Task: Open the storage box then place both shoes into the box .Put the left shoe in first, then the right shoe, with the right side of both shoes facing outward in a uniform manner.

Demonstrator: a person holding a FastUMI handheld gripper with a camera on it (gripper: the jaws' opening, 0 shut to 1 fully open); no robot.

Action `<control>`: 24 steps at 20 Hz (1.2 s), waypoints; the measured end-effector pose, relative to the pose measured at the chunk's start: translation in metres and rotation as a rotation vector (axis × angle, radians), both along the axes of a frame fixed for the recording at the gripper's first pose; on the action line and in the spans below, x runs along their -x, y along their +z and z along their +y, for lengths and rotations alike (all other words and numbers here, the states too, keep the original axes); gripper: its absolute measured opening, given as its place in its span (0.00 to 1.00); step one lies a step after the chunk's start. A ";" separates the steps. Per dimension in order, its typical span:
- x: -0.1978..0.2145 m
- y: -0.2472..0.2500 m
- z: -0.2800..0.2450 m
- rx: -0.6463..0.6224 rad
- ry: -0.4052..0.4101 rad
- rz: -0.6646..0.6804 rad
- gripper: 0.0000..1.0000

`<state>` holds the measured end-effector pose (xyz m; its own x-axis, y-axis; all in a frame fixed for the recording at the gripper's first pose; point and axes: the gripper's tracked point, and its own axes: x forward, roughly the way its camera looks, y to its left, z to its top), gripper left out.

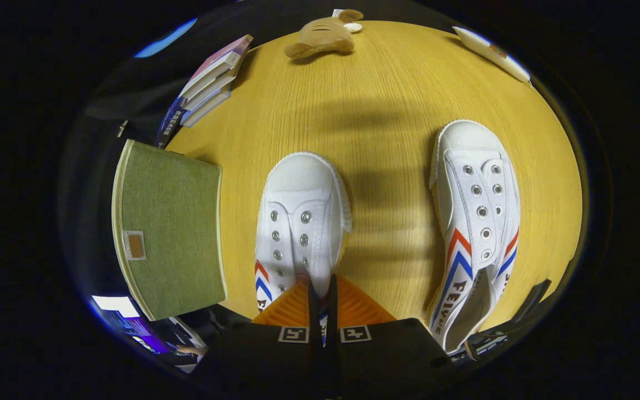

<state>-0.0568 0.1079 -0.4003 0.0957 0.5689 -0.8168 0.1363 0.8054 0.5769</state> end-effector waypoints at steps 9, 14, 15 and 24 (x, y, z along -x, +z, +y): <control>-0.025 0.112 0.014 -0.129 -0.123 -0.072 0.06; -0.041 0.189 0.046 -0.213 -0.151 -0.096 0.05; -0.042 0.201 0.058 -0.229 -0.153 -0.091 0.05; -0.048 0.233 0.185 -0.260 -0.094 -0.067 0.05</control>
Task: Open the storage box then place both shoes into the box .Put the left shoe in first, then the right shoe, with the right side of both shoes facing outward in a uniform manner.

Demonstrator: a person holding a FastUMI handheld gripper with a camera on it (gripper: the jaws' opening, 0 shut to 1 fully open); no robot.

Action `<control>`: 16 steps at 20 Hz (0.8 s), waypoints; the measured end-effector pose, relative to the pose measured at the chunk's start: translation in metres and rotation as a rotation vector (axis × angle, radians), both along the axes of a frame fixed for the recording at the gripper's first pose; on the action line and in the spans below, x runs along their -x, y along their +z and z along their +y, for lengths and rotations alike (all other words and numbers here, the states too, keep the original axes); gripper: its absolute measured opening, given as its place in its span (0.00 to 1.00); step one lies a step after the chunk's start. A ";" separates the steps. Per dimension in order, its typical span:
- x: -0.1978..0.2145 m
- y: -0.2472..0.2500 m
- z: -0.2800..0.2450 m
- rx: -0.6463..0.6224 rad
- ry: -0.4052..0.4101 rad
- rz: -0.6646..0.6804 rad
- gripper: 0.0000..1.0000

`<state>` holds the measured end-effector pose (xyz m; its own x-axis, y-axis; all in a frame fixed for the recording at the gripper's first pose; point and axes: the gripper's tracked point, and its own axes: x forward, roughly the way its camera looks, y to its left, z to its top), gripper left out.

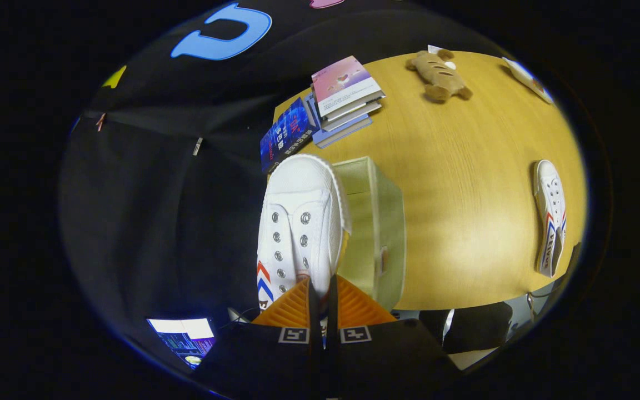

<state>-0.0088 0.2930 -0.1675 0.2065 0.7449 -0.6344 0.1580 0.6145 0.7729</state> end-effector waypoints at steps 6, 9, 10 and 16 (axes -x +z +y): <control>-0.002 -0.013 0.057 0.047 0.018 0.020 0.05; -0.004 -0.024 0.069 0.075 0.021 0.038 0.05; -0.006 -0.029 0.072 0.086 0.022 0.042 0.05; -0.016 -0.041 0.082 0.104 0.013 0.047 0.06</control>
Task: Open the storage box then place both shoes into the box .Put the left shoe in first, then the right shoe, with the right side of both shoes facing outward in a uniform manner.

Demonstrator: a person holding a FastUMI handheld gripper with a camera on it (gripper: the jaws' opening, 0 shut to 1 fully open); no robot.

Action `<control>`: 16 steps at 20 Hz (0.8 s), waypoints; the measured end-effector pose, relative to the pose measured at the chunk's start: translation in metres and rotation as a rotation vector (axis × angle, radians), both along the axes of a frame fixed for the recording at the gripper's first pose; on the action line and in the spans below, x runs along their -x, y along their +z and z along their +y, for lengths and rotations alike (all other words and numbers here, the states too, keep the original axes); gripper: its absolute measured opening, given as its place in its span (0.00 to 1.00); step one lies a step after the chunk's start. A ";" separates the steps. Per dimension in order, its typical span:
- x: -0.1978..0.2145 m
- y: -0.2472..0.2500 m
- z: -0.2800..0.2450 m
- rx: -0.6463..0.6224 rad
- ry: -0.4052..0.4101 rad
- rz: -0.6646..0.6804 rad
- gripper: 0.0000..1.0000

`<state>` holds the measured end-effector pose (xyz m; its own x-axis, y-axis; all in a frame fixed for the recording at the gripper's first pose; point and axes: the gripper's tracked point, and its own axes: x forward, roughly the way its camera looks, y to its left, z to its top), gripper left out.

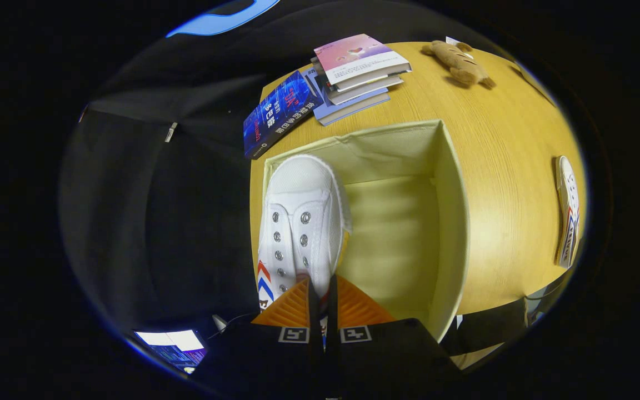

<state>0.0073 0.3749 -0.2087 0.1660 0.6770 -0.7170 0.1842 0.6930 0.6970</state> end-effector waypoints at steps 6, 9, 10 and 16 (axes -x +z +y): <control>-0.014 0.011 0.015 -0.107 0.007 -0.042 0.46; -0.021 0.017 0.010 -0.123 0.002 -0.061 0.82; -0.021 0.019 0.009 -0.133 0.001 -0.061 0.85; -0.025 0.033 -0.020 -0.165 -0.028 -0.086 0.92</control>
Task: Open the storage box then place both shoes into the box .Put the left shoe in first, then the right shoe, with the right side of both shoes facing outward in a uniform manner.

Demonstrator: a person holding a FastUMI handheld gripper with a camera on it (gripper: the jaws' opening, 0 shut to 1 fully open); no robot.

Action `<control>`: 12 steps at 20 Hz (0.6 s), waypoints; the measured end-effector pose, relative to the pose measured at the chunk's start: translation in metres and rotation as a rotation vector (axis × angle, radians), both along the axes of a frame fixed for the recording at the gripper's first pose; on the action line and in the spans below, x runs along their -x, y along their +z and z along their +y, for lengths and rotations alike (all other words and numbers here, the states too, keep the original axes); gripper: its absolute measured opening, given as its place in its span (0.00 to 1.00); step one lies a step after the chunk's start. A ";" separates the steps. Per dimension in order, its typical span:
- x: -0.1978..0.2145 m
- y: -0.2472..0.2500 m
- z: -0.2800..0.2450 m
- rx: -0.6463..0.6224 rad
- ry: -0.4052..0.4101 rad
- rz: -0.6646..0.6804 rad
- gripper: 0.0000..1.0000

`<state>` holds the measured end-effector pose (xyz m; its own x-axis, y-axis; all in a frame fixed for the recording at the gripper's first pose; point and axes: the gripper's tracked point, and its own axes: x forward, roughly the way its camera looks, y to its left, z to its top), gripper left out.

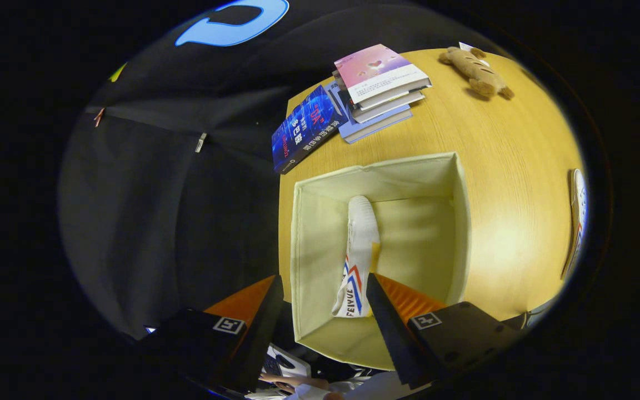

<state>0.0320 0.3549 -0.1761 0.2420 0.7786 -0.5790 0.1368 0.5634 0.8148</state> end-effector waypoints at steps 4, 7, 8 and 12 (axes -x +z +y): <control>0.006 0.012 -0.038 -0.026 -0.017 -0.037 0.92; 0.014 0.017 -0.079 -0.034 -0.039 -0.061 0.92; 0.018 0.017 -0.096 -0.027 -0.046 -0.072 0.92; 0.034 0.007 -0.171 0.018 -0.088 -0.107 0.92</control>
